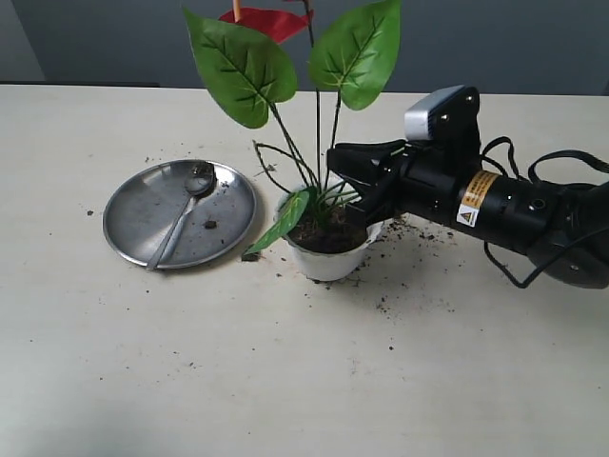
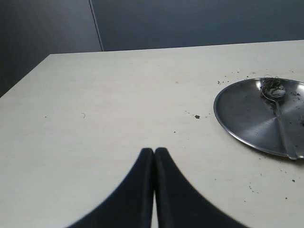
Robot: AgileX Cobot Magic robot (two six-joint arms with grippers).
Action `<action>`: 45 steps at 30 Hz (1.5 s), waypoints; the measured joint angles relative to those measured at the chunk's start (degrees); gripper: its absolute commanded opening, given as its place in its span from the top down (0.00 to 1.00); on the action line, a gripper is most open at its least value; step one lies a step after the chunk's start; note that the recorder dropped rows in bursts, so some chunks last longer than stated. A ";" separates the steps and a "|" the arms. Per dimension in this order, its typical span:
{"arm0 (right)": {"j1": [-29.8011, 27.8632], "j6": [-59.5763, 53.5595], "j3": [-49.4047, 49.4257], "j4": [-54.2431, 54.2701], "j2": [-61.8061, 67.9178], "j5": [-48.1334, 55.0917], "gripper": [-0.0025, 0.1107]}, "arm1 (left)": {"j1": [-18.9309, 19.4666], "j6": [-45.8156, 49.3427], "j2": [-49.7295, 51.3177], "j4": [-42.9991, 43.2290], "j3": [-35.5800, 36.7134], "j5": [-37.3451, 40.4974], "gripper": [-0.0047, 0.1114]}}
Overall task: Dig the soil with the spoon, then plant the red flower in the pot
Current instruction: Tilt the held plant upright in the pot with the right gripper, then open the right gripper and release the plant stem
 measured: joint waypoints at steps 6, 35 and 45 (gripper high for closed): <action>0.00 -0.13 0.00 0.89 -0.58 0.82 0.98 | 0.00 0.00 0.00 0.00 0.00 0.00 0.96; 0.00 -1.37 1.95 3.25 -1.98 0.96 0.98 | 0.00 0.00 0.00 0.00 0.00 0.00 0.96; 0.00 -1.47 2.05 3.25 -4.74 5.97 0.98 | 0.00 0.00 0.00 0.00 0.00 0.00 0.96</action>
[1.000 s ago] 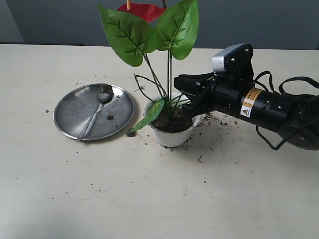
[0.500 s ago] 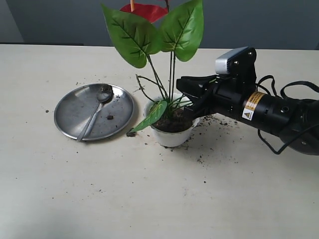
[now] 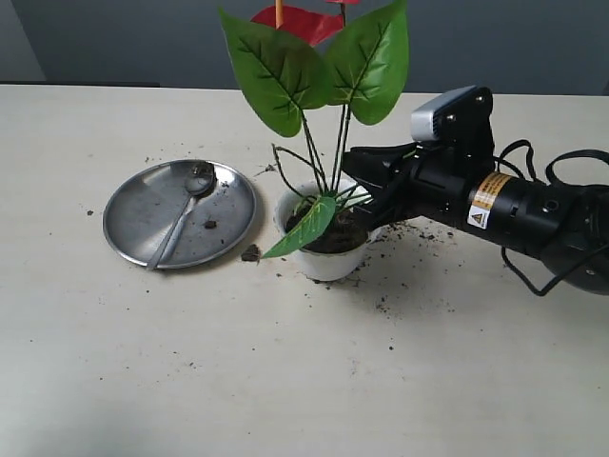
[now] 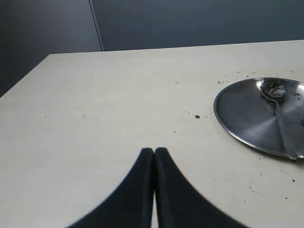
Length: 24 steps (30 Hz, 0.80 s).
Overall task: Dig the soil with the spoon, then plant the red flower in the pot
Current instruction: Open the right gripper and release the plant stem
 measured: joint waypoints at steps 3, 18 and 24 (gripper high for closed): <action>0.00 0.00 0.00 0.78 -0.15 0.34 0.86 | 0.00 0.00 0.00 0.00 0.00 0.00 0.96; 0.00 -0.32 0.51 0.66 0.31 2.60 0.65 | 0.00 0.00 0.00 0.00 0.00 0.00 0.96; 0.00 -0.32 0.51 1.18 -0.58 3.00 0.65 | 0.00 0.00 0.00 0.00 0.00 0.00 0.96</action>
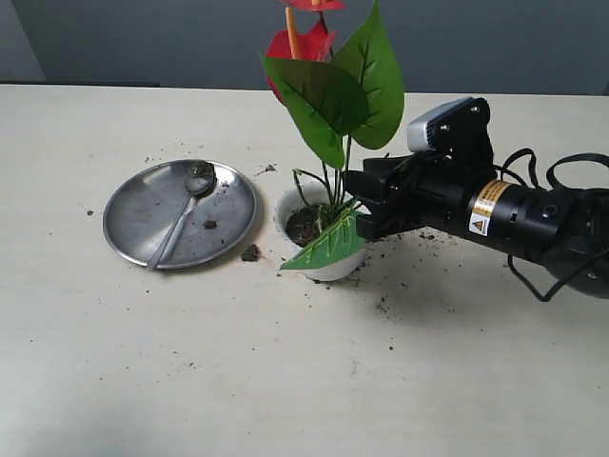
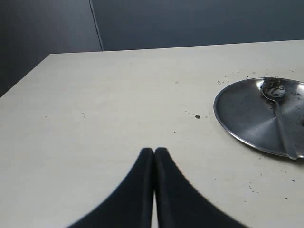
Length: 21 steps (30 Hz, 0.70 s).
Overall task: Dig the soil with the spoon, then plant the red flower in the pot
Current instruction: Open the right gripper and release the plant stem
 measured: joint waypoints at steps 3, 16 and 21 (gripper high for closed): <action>0.00 0.00 0.12 0.10 -1.07 0.11 0.65 | 0.00 0.00 0.00 0.00 0.00 0.00 0.96; 0.00 0.00 -0.83 1.32 -6.14 4.37 0.65 | 0.00 0.00 0.00 0.00 0.00 0.00 0.96; 0.00 0.00 -0.83 1.67 -8.49 4.59 0.65 | 0.00 0.00 0.00 0.00 0.00 0.00 0.96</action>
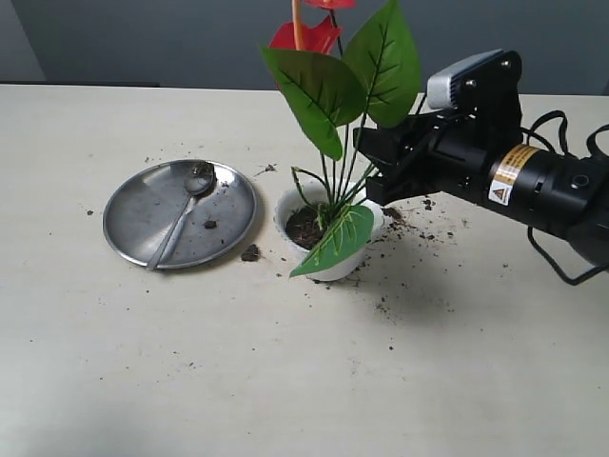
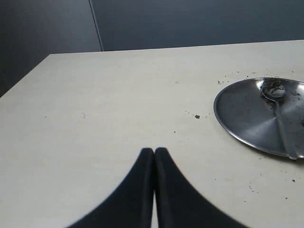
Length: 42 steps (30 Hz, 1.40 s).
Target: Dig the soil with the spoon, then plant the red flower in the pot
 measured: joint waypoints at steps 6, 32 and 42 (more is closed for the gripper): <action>0.00 0.00 0.00 0.02 -2.11 2.33 0.65 | 0.00 0.00 0.00 0.00 0.00 0.00 0.96; 0.00 -0.09 -6.87 3.15 -9.03 12.00 0.65 | 0.00 0.00 0.00 0.00 0.00 0.00 0.96; 0.00 -1.87 -11.05 5.51 -11.37 18.50 0.65 | 0.00 0.00 0.00 0.00 0.00 0.00 0.96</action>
